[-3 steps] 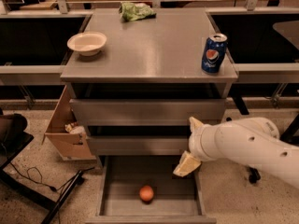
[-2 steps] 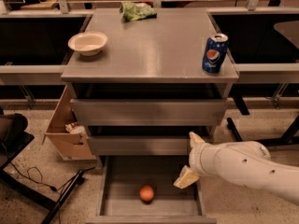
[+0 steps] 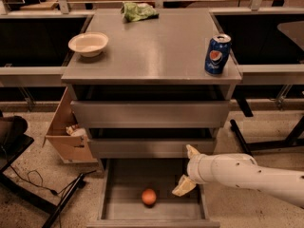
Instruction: Pick orange from bottom drawer and place on counter
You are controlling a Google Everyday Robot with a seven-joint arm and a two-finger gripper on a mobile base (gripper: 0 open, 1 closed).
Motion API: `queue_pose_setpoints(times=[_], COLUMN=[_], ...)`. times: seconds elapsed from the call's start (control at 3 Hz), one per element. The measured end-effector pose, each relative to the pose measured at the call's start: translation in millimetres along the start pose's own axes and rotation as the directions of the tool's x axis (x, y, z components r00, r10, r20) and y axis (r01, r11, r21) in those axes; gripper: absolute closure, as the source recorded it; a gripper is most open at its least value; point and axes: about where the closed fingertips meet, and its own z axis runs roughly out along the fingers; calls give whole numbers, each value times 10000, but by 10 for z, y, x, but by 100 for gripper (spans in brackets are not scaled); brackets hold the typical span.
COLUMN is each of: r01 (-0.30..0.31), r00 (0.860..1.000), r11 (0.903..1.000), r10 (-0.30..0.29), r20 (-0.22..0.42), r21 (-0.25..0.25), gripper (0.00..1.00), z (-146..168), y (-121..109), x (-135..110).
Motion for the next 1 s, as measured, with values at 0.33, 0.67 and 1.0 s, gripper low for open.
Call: queue_pose_setpoints(times=[0.33, 0.67, 1.0], r01=[0, 189, 488], r00=[10000, 9998, 9988], r11=[10000, 9993, 9963], r10=[0, -192, -490], r20=[0, -109, -8], r21=[-1, -309, -703], gripper=[0, 0, 0], z=[1, 395, 1038], y=[0, 83, 208], x=[0, 107, 270])
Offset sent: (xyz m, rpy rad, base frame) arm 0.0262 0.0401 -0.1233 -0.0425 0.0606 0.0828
